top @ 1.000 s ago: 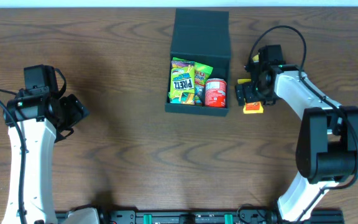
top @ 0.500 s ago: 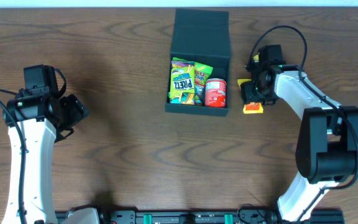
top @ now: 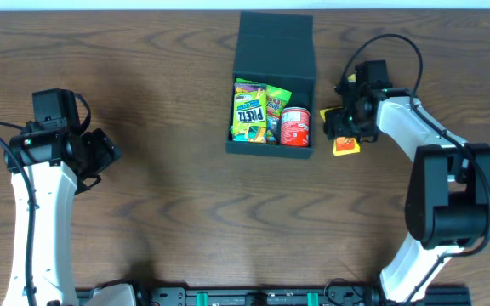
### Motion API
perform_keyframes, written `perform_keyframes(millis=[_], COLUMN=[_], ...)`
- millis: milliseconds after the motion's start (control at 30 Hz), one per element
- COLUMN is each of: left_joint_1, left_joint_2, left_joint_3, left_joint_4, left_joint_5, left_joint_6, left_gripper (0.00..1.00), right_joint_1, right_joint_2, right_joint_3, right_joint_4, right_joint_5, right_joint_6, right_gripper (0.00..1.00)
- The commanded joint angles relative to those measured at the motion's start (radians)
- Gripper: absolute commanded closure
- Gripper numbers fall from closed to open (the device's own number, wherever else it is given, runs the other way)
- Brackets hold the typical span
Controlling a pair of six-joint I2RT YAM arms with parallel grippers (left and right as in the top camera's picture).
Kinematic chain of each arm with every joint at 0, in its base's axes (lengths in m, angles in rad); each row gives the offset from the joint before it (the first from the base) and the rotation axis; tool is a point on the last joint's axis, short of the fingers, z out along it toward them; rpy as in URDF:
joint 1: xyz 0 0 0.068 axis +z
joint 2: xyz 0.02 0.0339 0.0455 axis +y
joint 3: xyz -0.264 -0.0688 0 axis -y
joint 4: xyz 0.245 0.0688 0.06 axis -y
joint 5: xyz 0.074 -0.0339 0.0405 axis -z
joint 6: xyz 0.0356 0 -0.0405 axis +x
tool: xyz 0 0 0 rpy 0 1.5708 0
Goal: Pack container
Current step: 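Close the right gripper on the Julie's packet top and lift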
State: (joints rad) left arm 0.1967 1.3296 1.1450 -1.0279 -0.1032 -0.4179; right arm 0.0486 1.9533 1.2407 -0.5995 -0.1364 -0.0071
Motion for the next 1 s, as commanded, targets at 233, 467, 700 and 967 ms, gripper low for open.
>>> perform_keyframes(millis=[233,467,700,967], left_joint_1=[0.006,0.006,0.006,0.006], left_joint_2=[0.010,0.010,0.010,0.010], left_joint_3=[0.003,0.003,0.003,0.003], left_joint_4=[-0.004,-0.004,-0.004,-0.004], left_joint_5=[0.007,0.007,0.007,0.007], left_joint_6=[0.007,0.007,0.007,0.007], left_gripper=[0.05,0.05,0.05,0.05], right_joint_1=[-0.032,-0.026,-0.021,-0.021], right_joint_2=[0.013,0.013,0.013,0.012], right_joint_3=[-0.025,-0.058,-0.058,-0.057], right_joint_4=[0.003,0.017,0.008,0.008], right_joint_5=[-0.029,-0.029,-0.034,-0.052], right_joint_6=[0.028,0.017,0.018,0.019], right_gripper=[0.29,0.28,0.36,0.55])
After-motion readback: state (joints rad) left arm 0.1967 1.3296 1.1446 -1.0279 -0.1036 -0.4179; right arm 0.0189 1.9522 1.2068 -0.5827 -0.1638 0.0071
